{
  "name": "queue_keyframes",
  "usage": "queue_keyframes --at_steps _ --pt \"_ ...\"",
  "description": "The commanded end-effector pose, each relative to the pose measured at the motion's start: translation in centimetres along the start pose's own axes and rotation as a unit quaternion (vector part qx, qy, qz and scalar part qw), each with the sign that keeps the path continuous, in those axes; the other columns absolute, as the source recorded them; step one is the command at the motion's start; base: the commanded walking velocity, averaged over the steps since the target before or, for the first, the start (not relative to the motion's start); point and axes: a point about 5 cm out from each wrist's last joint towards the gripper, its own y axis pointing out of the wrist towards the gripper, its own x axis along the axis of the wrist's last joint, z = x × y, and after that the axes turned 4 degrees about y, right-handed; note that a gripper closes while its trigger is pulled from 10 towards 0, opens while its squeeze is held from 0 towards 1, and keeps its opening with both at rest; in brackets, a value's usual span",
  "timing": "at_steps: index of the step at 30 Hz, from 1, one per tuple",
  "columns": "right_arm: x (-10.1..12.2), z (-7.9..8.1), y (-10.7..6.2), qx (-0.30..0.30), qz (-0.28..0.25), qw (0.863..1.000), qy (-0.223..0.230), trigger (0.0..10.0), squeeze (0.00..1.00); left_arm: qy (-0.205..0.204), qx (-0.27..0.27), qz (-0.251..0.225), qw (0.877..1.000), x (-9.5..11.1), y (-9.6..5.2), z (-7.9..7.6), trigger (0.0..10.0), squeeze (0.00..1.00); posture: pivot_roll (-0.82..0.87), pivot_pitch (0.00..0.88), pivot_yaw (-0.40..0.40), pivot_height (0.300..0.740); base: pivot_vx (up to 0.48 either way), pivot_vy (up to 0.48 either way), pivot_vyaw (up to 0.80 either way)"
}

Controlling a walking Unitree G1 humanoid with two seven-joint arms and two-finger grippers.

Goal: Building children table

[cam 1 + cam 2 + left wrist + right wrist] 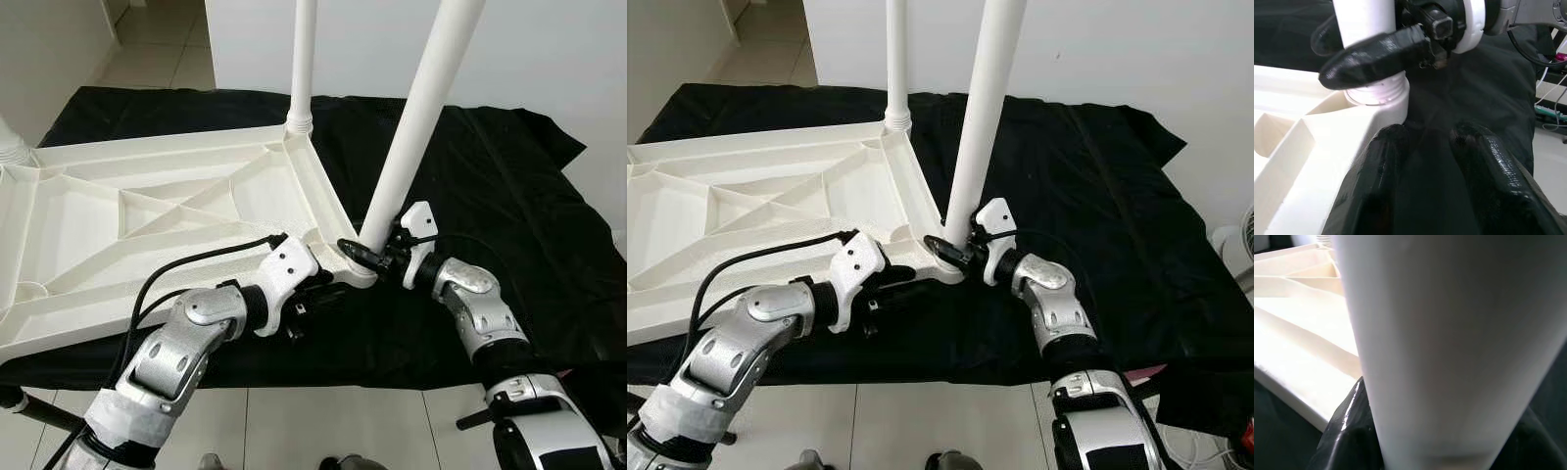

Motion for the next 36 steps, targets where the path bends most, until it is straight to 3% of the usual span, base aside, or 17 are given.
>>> queue_keyframes --at_steps 1,4,6,15,16,19,21,24,29,30,31,34,36 --pt "-0.7 -0.3 -0.6 -0.036 0.010 0.999 0.014 10.0 0.00 -0.002 -0.058 -0.007 0.998 0.3 0.0 -0.9 10.0 0.00 0.02 0.092 -0.050 0.740 0.000 0.000 0.00" --pt "-1.1 -0.1 -0.5 -0.076 0.012 0.997 0.009 10.0 0.00 -0.006 -0.055 -0.006 0.998 0.2 -0.1 -0.9 10.0 0.00 0.01 0.089 -0.051 0.740 0.000 0.000 0.00" --pt "-1.8 0.2 -0.6 -0.138 0.019 0.990 0.028 10.0 0.00 -0.007 -0.052 -0.007 0.999 0.2 0.0 -0.9 10.0 0.00 0.02 0.076 -0.052 0.740 0.000 0.000 0.00" --pt "-1.9 1.8 -0.1 -0.187 0.002 0.981 0.046 10.0 0.00 -0.008 -0.048 -0.009 0.999 0.3 -0.1 -0.7 10.0 0.00 0.02 0.065 -0.051 0.740 0.000 0.000 0.00" --pt "-2.1 3.2 0.4 -0.248 -0.002 0.965 0.081 10.0 0.00 -0.008 -0.045 -0.008 0.999 0.3 -0.1 -0.6 10.0 0.00 0.01 0.067 -0.049 0.740 0.000 0.000 0.00" --pt "-2.2 3.6 0.5 -0.277 -0.003 0.956 0.097 10.0 0.00 -0.007 -0.044 -0.008 0.999 0.3 -0.2 -0.5 10.0 0.00 0.01 0.067 -0.049 0.740 0.000 0.000 0.00" --pt "-2.2 4.9 0.9 -0.327 -0.001 0.940 0.101 10.0 0.00 -0.008 -0.039 -0.008 0.999 0.2 -0.2 -0.3 10.0 0.00 0.01 0.068 -0.050 0.740 0.000 0.000 0.00" --pt "-2.1 5.9 1.2 -0.350 -0.004 0.931 0.101 10.0 0.00 -0.010 -0.037 -0.008 0.999 0.2 -0.1 -0.2 10.0 0.00 0.00 0.070 -0.050 0.740 0.000 0.000 0.00" --pt "-2.0 6.3 1.2 -0.357 -0.006 0.929 0.099 10.0 0.00 -0.010 -0.037 -0.010 0.999 0.2 -0.1 -0.3 10.0 0.00 0.00 0.071 -0.048 0.740 0.000 0.000 0.00" --pt "-2.0 6.1 1.0 -0.356 -0.008 0.929 0.103 10.0 0.07 -0.010 -0.036 -0.010 0.999 0.2 -0.1 -0.3 10.0 0.00 0.00 0.072 -0.048 0.740 0.000 0.000 0.00" --pt "-1.9 5.8 0.8 -0.355 -0.013 0.929 0.102 10.0 1.00 -0.011 -0.035 -0.011 0.999 0.2 -0.1 -0.3 10.0 0.00 0.00 0.071 -0.048 0.740 0.000 0.000 0.00" --pt "-1.7 5.6 0.5 -0.351 -0.016 0.931 0.103 10.0 1.00 -0.012 -0.035 -0.011 0.999 0.2 -0.1 -0.3 10.0 0.00 0.00 0.073 -0.049 0.740 0.000 0.000 0.00" --pt "-1.2 4.8 0.0 -0.331 -0.029 0.939 0.091 10.0 1.00 -0.013 -0.033 -0.011 0.999 0.2 -0.1 -0.3 10.0 0.00 0.00 0.073 -0.048 0.740 0.000 0.000 0.00"
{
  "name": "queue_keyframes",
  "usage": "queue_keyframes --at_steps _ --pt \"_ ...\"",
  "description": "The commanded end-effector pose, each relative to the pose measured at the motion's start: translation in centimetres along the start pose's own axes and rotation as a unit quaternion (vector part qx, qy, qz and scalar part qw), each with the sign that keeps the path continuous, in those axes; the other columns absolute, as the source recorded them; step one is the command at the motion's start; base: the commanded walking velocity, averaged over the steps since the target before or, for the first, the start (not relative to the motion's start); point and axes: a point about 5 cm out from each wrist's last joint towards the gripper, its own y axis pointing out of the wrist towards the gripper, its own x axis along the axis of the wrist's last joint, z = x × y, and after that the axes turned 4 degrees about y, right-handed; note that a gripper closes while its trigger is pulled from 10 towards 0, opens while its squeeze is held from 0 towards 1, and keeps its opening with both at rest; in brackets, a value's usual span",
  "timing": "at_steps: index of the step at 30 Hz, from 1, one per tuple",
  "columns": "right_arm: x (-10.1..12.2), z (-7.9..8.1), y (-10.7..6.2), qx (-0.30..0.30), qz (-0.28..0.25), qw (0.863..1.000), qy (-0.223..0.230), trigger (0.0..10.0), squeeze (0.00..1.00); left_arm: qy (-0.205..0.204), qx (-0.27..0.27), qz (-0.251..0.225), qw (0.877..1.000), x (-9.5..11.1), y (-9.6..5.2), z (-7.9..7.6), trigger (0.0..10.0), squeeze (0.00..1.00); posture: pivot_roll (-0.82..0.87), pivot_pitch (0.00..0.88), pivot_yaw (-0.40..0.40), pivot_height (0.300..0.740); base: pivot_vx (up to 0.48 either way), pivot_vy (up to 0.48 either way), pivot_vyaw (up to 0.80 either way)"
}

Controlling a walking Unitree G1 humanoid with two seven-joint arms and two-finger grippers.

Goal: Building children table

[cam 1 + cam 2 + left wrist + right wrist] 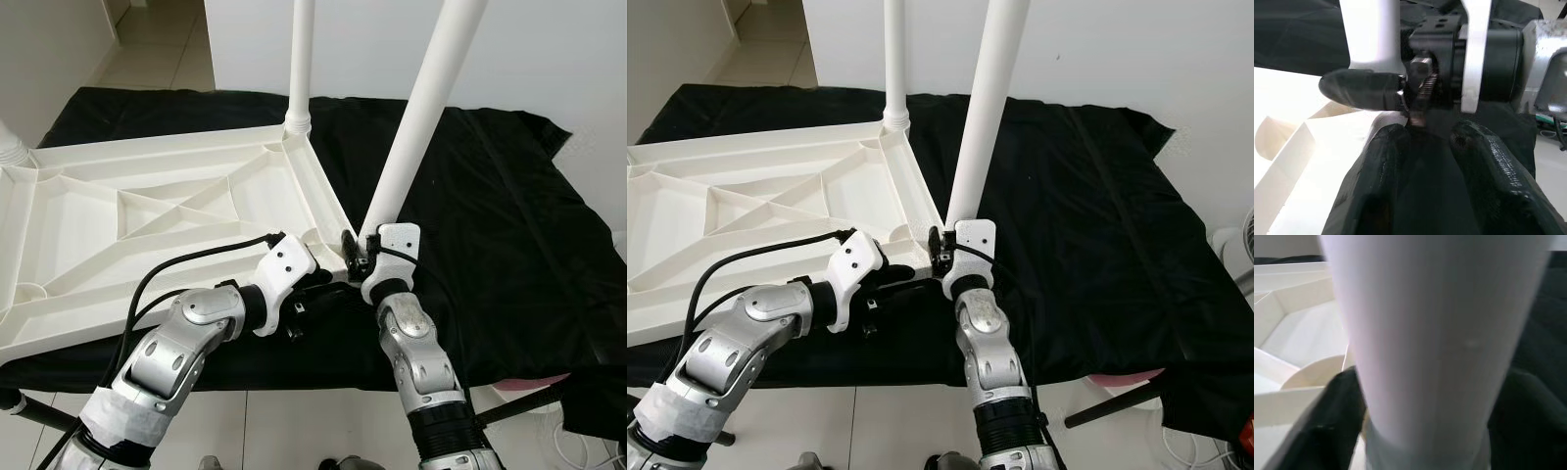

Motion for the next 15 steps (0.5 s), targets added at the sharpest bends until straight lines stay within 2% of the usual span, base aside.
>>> queue_keyframes --at_steps 1,2,3,4,5,6,10,12,15 --pt "0.1 -0.8 -0.1 0.009 -0.002 1.000 0.000 10.0 1.00 -0.001 -0.020 0.000 1.000 -0.1 0.0 -0.3 10.0 0.00 0.00 0.073 -0.048 0.740 0.000 0.000 0.00" --pt "0.1 -0.8 -0.1 0.009 -0.002 1.000 0.000 10.0 1.00 -0.001 -0.020 0.000 1.000 -0.1 0.0 -0.3 10.0 0.00 0.00 0.073 -0.048 0.740 0.000 0.000 0.00" --pt "0.5 -1.2 -0.1 0.047 0.002 0.999 -0.004 10.0 1.00 -0.001 -0.019 -0.001 1.000 -0.1 -0.1 -0.3 10.0 0.00 0.00 0.070 -0.049 0.740 0.000 0.000 0.00" --pt "0.6 -1.4 -0.1 0.058 0.003 0.998 -0.005 10.0 1.00 -0.002 -0.019 -0.001 1.000 -0.1 -0.1 -0.4 10.0 0.00 0.00 0.068 -0.050 0.740 0.000 0.000 0.00" --pt "0.8 -1.5 -0.2 0.074 0.003 0.997 -0.008 10.0 0.31 -0.001 -0.019 -0.002 1.000 0.0 -0.1 -0.4 10.0 0.00 0.00 0.068 -0.050 0.740 0.000 0.000 0.00" --pt "0.9 -1.8 -0.2 0.097 0.004 0.995 -0.016 10.0 0.00 -0.001 -0.018 -0.002 1.000 0.0 -0.1 -0.4 10.0 0.00 0.00 0.066 -0.049 0.740 0.000 0.000 0.00" --pt "1.1 -2.5 0.0 0.140 0.008 0.990 -0.032 10.0 0.00 -0.002 -0.018 -0.003 1.000 0.0 -0.2 -0.4 10.0 0.00 0.00 0.062 -0.047 0.740 0.000 0.000 0.00" --pt "1.4 -3.3 0.4 0.190 0.011 0.980 -0.054 10.0 0.00 -0.003 -0.019 -0.003 1.000 0.0 -0.2 -0.5 10.0 0.00 0.00 0.059 -0.045 0.740 0.000 0.000 0.00" --pt "1.7 -3.6 0.9 0.245 0.014 0.968 -0.060 10.0 0.00 -0.004 -0.020 -0.004 1.000 0.0 -0.2 -0.6 10.0 0.00 0.00 0.054 -0.043 0.740 0.000 0.000 0.00"
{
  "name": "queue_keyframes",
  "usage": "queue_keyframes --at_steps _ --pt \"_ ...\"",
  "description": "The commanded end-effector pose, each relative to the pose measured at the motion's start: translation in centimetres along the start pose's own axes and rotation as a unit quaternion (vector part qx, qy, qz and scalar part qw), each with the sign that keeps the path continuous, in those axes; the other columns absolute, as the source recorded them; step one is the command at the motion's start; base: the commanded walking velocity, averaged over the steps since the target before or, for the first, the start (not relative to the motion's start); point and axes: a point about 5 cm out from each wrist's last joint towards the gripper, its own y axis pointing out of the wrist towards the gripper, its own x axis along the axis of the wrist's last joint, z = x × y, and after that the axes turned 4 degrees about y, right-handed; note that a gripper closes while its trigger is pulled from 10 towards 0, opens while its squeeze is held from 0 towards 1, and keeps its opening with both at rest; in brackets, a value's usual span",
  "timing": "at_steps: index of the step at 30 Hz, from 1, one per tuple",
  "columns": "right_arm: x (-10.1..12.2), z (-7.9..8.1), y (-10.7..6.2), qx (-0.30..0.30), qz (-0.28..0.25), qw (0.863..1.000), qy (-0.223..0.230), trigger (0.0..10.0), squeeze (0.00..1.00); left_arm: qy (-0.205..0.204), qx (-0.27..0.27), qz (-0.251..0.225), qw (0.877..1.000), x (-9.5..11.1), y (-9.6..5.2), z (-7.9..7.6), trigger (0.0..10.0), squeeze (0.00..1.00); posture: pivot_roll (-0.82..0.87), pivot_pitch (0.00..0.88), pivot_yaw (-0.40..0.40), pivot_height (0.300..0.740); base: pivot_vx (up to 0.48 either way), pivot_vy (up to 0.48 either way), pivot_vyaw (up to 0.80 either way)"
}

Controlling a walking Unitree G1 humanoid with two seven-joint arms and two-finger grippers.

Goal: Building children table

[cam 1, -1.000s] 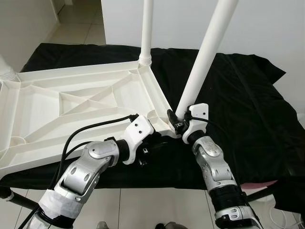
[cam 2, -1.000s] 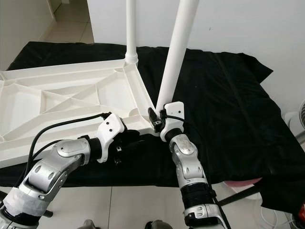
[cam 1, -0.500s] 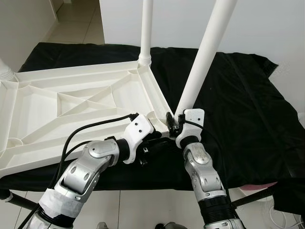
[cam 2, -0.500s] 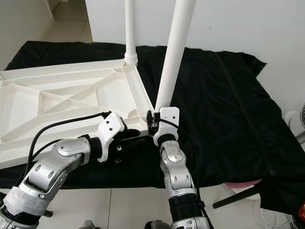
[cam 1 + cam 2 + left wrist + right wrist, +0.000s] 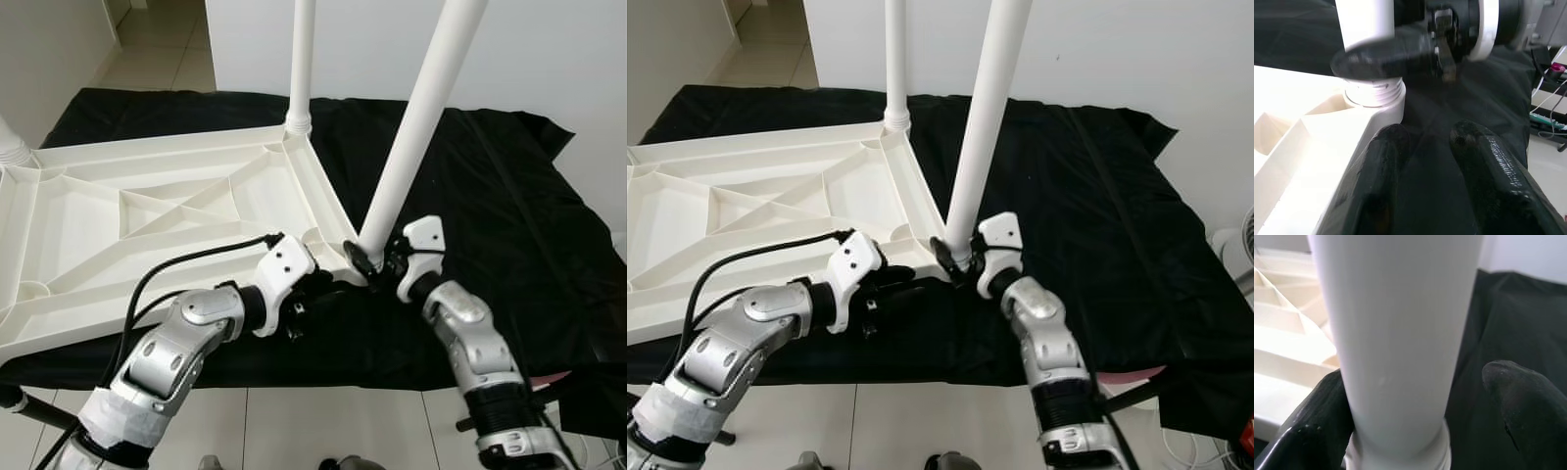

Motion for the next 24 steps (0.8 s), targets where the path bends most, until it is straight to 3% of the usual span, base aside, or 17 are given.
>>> queue_keyframes --at_steps 1,4,6,11,12,13,14,24 --pt "-0.4 0.1 0.0 0.029 0.004 1.000 0.006 10.0 0.00 0.003 -0.018 -0.003 1.000 0.1 0.0 -0.4 10.0 0.00 0.00 0.054 -0.043 0.740 0.000 0.000 0.00" --pt "-0.1 -0.1 0.7 0.080 0.008 0.997 0.000 10.0 0.00 0.002 -0.020 -0.003 1.000 0.1 0.0 -0.5 10.0 0.00 0.01 0.050 -0.040 0.740 0.000 0.000 0.00" --pt "-0.1 -0.1 0.7 0.080 0.008 0.997 0.000 10.0 0.00 0.002 -0.020 -0.003 1.000 0.1 0.0 -0.5 10.0 0.00 0.01 0.050 -0.040 0.740 0.000 0.000 0.00" --pt "-0.9 0.0 1.7 0.140 0.044 0.989 -0.007 10.0 0.00 0.003 -0.023 -0.003 1.000 0.2 0.1 -0.6 10.0 0.00 0.01 0.046 -0.037 0.740 0.000 0.000 0.00" --pt "-1.2 -0.1 1.8 0.149 0.047 0.988 -0.009 3.4 0.00 0.003 -0.023 -0.003 1.000 0.2 0.1 -0.5 10.0 0.00 0.01 0.044 -0.037 0.740 0.000 0.000 0.00" --pt "-1.2 -0.1 1.8 0.149 0.047 0.988 -0.009 3.4 0.00 0.003 -0.023 -0.003 1.000 0.2 0.1 -0.5 10.0 0.00 0.01 0.044 -0.037 0.740 0.000 0.000 0.00" --pt "-1.4 -0.2 1.7 0.155 0.051 0.987 -0.014 0.0 0.00 0.003 -0.023 -0.003 1.000 0.2 0.1 -0.5 10.0 0.00 0.02 0.043 -0.036 0.740 0.000 0.000 0.00" --pt "-2.4 -0.8 1.1 0.163 0.072 0.984 -0.021 0.0 0.00 0.005 -0.023 -0.004 1.000 0.3 0.2 -0.4 10.0 0.00 0.01 0.036 -0.036 0.740 0.000 0.000 0.00"
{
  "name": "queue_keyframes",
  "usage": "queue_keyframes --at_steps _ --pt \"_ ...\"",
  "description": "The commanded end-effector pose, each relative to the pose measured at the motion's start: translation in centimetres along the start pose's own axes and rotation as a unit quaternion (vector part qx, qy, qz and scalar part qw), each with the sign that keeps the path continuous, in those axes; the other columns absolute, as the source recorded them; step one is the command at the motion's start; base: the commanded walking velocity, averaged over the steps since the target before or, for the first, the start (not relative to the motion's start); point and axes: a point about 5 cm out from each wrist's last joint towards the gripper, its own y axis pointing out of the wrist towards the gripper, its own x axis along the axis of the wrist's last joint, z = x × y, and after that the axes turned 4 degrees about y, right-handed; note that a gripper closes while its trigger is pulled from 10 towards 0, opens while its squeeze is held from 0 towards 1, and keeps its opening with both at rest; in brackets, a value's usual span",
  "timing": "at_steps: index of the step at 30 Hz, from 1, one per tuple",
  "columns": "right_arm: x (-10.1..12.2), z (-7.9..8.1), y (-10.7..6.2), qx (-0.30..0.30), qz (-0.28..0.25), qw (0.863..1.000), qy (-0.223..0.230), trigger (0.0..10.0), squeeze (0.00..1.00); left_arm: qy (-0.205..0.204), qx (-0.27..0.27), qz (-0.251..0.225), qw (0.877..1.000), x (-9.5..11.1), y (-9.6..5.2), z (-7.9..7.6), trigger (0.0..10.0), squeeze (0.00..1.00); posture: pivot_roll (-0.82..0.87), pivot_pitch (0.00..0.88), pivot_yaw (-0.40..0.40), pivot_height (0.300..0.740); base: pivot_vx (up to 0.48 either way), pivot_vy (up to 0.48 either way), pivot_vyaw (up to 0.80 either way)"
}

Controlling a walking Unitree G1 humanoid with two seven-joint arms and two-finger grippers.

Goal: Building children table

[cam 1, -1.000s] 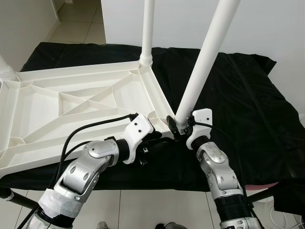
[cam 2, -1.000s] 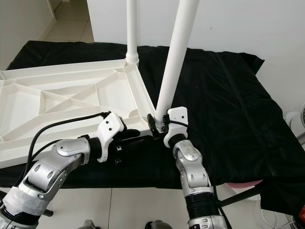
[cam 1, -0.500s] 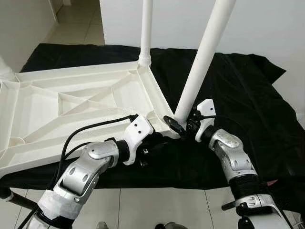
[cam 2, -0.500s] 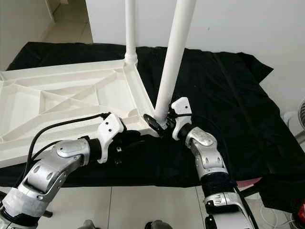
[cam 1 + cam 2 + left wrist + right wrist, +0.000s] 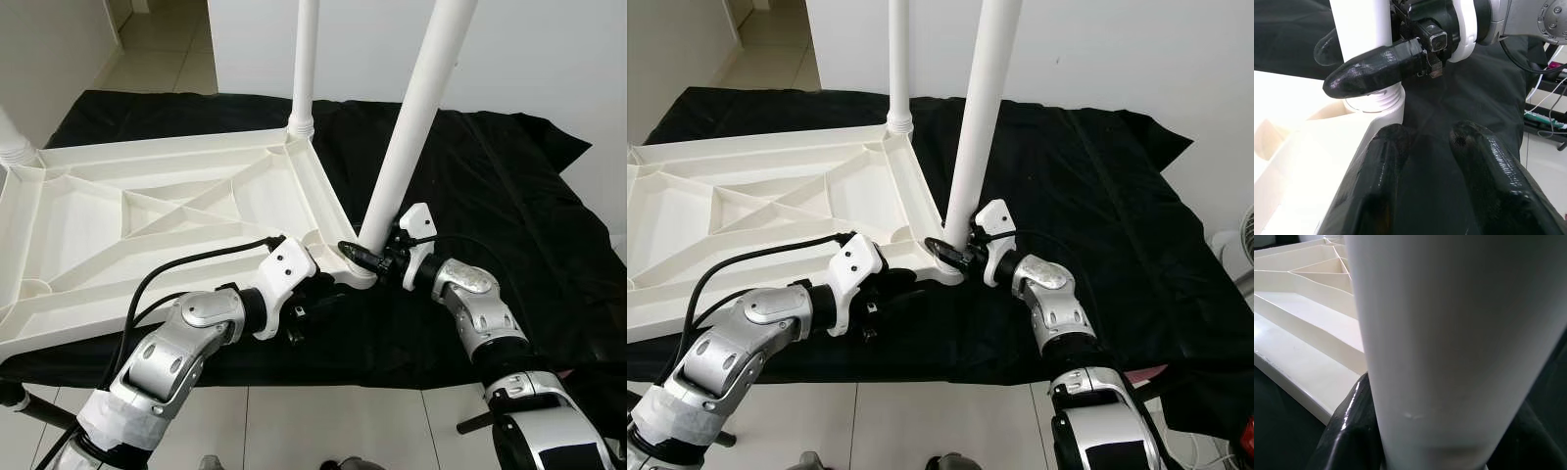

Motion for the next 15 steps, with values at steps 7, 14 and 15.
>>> queue_keyframes --at_steps 7,14,15 --pt "-1.3 -0.7 -0.4 -0.078 0.027 0.997 -0.001 10.0 0.00 0.003 -0.016 -0.003 1.000 0.1 0.2 -0.1 10.0 0.00 0.01 0.035 -0.038 0.740 0.000 0.000 0.00" --pt "-1.6 -0.7 -0.7 -0.179 0.013 0.983 0.029 10.0 0.00 0.005 -0.008 -0.007 1.000 0.2 0.3 0.1 10.0 0.00 0.00 0.032 -0.049 0.740 0.000 0.000 0.00" --pt "-1.6 -0.4 -0.7 -0.190 0.007 0.981 0.035 10.0 0.00 0.005 -0.006 -0.008 1.000 0.2 0.3 0.1 10.0 0.00 0.00 0.032 -0.051 0.740 0.000 0.000 0.00"
